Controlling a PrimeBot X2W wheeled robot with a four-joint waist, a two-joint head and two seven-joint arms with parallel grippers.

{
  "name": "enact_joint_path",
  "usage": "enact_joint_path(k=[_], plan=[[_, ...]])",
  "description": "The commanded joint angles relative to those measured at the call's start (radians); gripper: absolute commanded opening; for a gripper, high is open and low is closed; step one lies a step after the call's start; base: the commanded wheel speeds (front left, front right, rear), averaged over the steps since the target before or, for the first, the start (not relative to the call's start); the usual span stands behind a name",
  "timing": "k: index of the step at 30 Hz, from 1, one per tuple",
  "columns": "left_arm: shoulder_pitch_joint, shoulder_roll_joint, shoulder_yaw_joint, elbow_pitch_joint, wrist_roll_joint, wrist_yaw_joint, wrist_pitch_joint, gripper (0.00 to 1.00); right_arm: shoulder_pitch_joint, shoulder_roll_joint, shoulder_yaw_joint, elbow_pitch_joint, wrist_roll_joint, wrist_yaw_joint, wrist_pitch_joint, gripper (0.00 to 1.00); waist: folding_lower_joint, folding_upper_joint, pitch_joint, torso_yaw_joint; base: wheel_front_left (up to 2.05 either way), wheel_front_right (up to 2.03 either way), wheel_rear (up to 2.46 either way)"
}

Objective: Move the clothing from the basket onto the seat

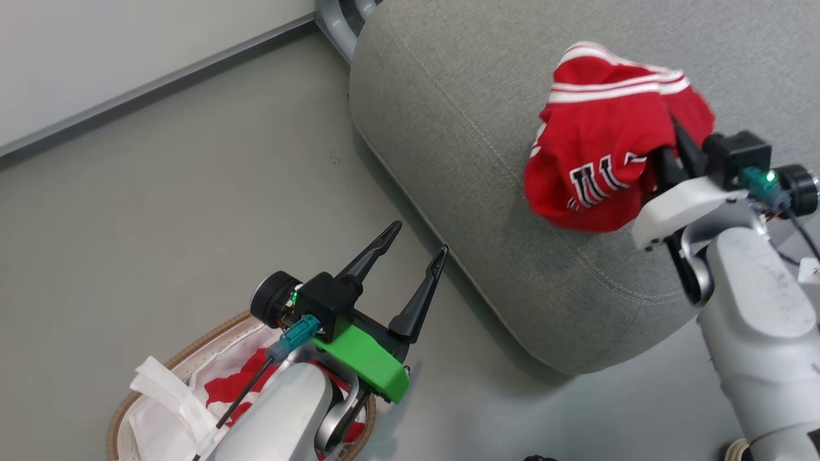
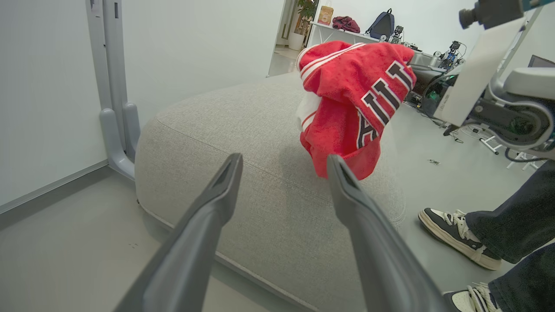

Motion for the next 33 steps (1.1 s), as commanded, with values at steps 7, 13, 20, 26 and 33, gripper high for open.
enact_joint_path(k=[7,13,20,26,33], plan=[[-0.067,0.071,-0.02,-0.018,0.002,-0.003,-0.001,1.0,-0.227,-0.09,-0.135,0.13,-0.063,-0.001,-0.002,0.0,0.0,-0.0001,0.175,0.135,0.0,0.0,0.0],[-0.117,0.132,-0.032,-0.051,0.003,-0.003,-0.001,1.0,-0.392,-0.167,-0.262,0.22,-0.139,-0.001,0.015,0.0,0.0,-0.0001,0.282,0.19,0.0,0.0,0.0],[-0.146,0.176,-0.03,-0.081,-0.008,-0.003,-0.001,1.0,-0.472,-0.234,-0.444,0.232,-0.281,-0.001,0.07,0.0,0.0,-0.0001,0.371,0.24,0.0,0.0,0.0],[-0.157,0.184,-0.026,-0.104,-0.008,-0.003,-0.001,1.0,-0.445,-0.241,-0.602,0.212,-0.384,-0.001,0.115,0.0,0.0,-0.0001,0.42,0.276,0.0,0.0,0.0],[-0.185,0.188,-0.032,-0.098,-0.012,-0.003,-0.001,1.0,-0.358,-0.177,-0.744,0.226,-0.452,-0.001,0.098,0.0,0.0,-0.0001,0.438,0.295,0.0,0.0,0.0]])
